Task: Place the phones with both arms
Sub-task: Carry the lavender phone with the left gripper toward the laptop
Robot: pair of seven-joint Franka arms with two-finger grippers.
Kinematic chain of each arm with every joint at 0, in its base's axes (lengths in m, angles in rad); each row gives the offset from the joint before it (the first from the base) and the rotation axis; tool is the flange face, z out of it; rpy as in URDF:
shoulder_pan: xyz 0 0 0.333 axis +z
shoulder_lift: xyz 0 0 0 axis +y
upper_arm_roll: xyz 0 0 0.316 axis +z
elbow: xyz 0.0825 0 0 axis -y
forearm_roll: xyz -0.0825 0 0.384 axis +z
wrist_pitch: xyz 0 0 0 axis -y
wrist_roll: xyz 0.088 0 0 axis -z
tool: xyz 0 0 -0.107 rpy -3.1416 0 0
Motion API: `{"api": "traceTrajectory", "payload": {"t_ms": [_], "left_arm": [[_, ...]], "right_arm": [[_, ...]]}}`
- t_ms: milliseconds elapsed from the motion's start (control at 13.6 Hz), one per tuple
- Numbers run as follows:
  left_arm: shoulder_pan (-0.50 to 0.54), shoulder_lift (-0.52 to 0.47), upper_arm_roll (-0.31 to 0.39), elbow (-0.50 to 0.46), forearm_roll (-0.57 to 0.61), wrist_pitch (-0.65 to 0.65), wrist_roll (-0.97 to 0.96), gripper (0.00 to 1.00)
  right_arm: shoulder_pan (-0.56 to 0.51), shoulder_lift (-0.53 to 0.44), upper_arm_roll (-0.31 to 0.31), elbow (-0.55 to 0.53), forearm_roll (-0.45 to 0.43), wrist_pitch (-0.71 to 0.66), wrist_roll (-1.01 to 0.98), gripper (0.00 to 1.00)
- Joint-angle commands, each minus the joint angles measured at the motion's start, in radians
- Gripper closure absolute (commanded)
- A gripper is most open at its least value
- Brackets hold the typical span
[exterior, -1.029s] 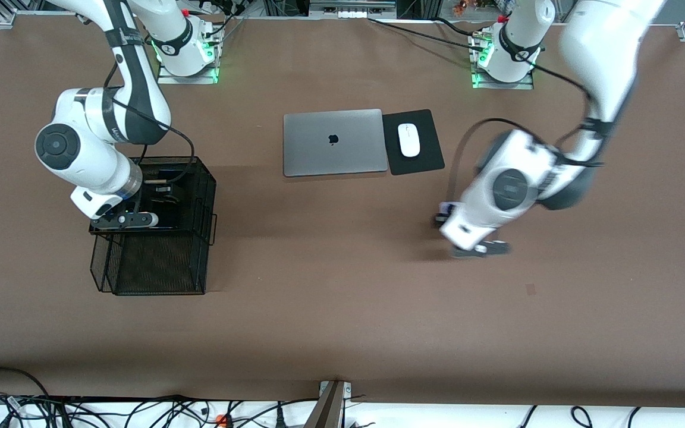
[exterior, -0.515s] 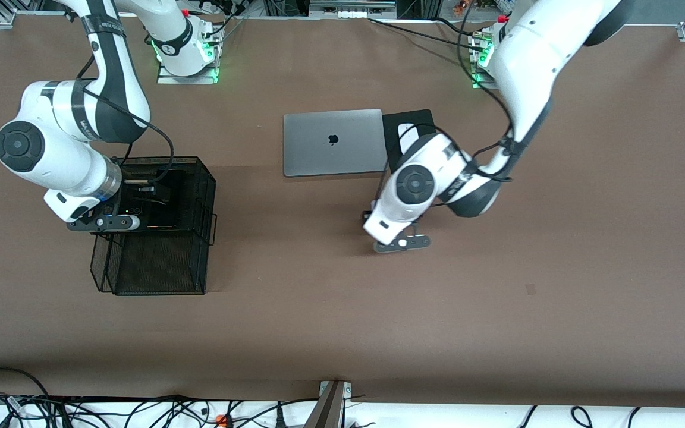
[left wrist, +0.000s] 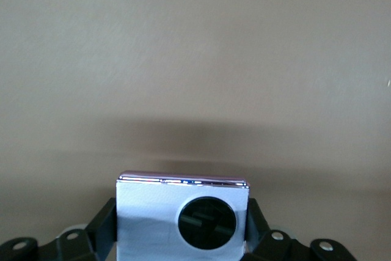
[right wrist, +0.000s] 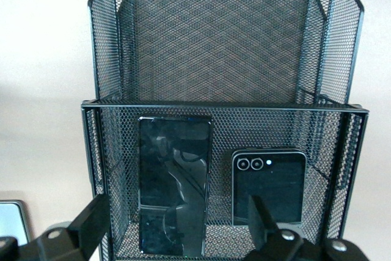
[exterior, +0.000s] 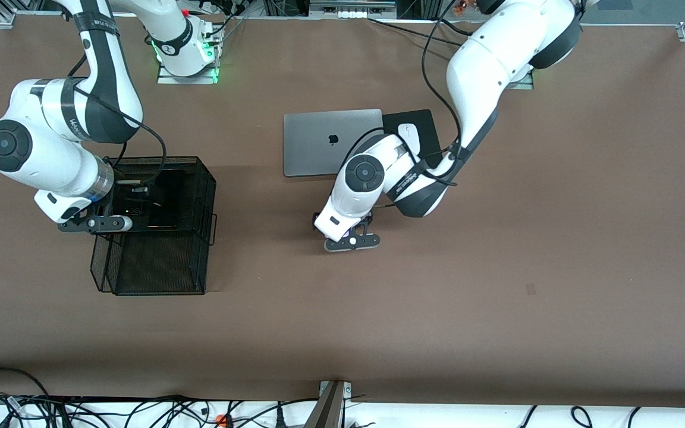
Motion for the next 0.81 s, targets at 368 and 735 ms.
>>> {"api": "traceTrajectory", "payload": {"t_ms": [368,735], "left_arm": [[-0.086,0.088,0.130,0.089,0.002,0.100,-0.015,1.00],[-0.097,0.098,0.157,0.089,0.003,0.144,-0.030,0.26]], "right_arm": [[-0.013,0.029,0.009,0.074,0.019,-0.029,-0.019,0.00],[-0.016,0.092,0.009,0.210,0.048,-0.153,-0.019,0.00]]}}
